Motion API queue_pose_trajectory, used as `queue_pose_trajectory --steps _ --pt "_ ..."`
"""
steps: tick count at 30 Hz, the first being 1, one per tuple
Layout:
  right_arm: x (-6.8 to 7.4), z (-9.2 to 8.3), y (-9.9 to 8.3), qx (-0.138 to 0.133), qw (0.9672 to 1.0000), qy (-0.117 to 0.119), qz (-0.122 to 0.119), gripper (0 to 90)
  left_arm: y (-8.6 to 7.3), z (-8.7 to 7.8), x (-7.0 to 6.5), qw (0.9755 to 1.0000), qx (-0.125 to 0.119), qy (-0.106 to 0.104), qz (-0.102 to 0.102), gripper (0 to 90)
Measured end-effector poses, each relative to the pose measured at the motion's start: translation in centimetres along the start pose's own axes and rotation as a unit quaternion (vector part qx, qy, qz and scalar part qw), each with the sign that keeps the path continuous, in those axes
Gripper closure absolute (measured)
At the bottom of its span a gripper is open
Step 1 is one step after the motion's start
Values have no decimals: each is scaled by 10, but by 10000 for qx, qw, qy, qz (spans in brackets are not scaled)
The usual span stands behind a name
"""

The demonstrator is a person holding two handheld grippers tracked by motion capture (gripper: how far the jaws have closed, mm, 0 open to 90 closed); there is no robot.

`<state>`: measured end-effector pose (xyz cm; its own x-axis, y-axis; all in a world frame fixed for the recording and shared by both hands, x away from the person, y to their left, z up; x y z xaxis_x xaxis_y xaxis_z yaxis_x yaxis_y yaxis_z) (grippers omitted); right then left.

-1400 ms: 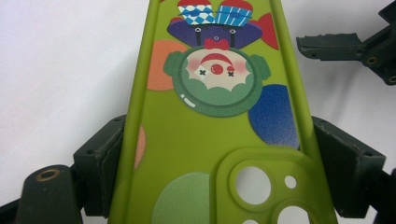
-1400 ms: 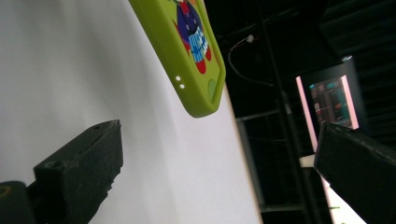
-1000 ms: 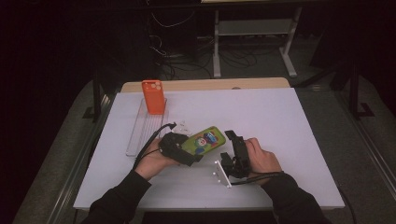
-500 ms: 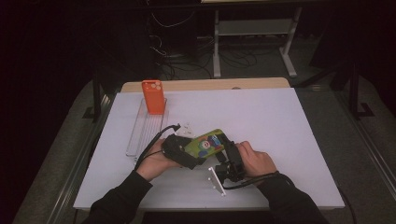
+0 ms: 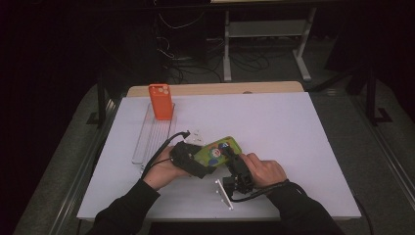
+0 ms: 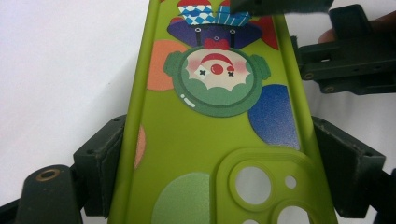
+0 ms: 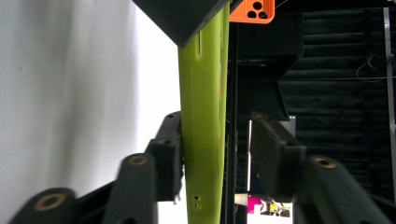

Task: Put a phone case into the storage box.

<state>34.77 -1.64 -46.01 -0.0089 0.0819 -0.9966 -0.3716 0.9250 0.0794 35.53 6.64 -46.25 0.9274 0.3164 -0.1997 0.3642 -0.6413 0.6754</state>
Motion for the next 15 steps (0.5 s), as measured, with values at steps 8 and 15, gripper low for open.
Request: queue_pose_trajectory --steps 8,15 --pt "4 -1 0 -9 9999 127 -91 747 1 -1 0 9999 -81 -49 -86 155" --pt "6 -2 1 -3 9999 57 -136 758 1 0 0 9999 -126 -36 -46 151"
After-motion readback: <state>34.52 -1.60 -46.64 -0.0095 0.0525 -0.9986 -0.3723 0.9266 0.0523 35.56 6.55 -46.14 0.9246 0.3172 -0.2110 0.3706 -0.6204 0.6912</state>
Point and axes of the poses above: each handheld gripper's, and its own axes: z roughly forward along the jaws, y roughly out of its top, x roughly to its left, the point moved 10 cm from there along z, roughly forward along the jaws, and after that the axes turned 11 degrees about -y, right-handed, at the moved point
